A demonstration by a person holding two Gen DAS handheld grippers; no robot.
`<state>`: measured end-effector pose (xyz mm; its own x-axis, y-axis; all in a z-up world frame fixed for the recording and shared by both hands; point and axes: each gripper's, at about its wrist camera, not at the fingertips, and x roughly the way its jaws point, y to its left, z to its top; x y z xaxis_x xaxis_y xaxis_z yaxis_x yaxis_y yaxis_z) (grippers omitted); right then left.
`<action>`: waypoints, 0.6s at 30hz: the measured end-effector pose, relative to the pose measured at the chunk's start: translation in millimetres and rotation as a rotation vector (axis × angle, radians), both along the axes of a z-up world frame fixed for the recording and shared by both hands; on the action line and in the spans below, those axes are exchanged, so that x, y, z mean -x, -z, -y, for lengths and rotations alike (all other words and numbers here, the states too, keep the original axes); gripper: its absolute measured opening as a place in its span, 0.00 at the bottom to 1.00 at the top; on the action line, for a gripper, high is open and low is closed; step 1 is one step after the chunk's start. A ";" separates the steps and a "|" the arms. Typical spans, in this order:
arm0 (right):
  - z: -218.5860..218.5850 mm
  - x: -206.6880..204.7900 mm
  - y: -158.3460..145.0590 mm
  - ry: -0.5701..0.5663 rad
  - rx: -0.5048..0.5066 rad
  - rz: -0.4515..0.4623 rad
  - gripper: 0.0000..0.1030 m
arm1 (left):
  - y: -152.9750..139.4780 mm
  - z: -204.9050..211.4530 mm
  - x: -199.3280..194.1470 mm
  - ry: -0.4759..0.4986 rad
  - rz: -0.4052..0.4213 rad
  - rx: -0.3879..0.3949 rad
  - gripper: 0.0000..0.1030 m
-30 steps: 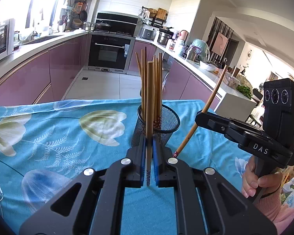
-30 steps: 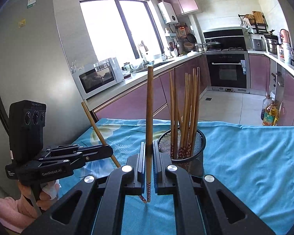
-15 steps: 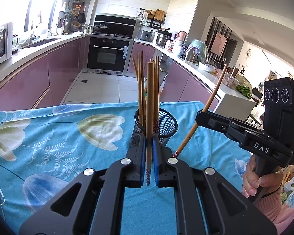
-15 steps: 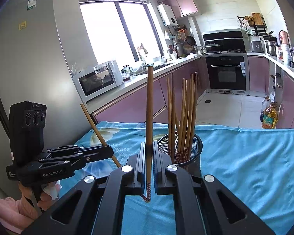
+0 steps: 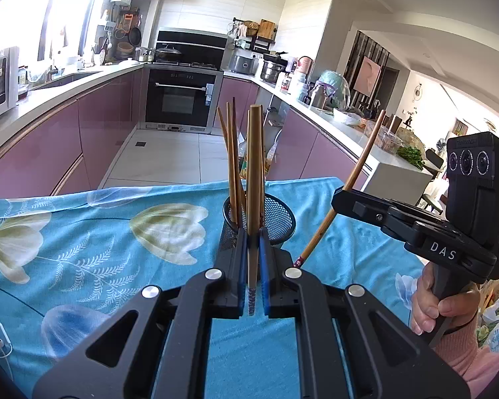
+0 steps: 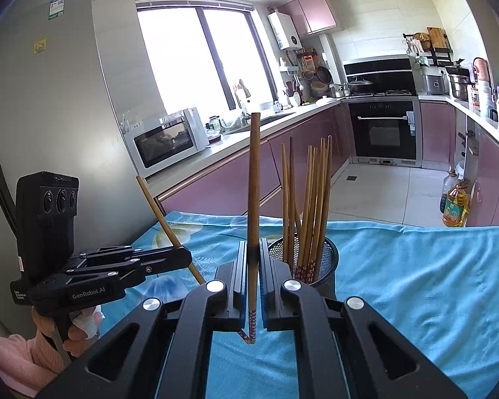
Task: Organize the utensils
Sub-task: 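Lower the chopstick into the mesh cup with the right tool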
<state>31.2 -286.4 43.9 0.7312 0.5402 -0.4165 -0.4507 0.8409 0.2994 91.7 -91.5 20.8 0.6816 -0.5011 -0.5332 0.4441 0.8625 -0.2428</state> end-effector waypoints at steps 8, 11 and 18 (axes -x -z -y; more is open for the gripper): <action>-0.2 -2.0 -4.3 0.000 0.001 0.012 0.05 | -5.5 2.7 0.6 0.006 0.009 -0.001 0.07; 0.5 -2.3 -5.5 0.000 0.002 0.016 0.05 | -8.1 3.7 0.8 0.010 0.014 0.001 0.07; 1.9 -2.0 -7.1 0.000 -0.001 0.026 0.06 | -12.4 4.9 -0.3 0.018 0.018 0.006 0.07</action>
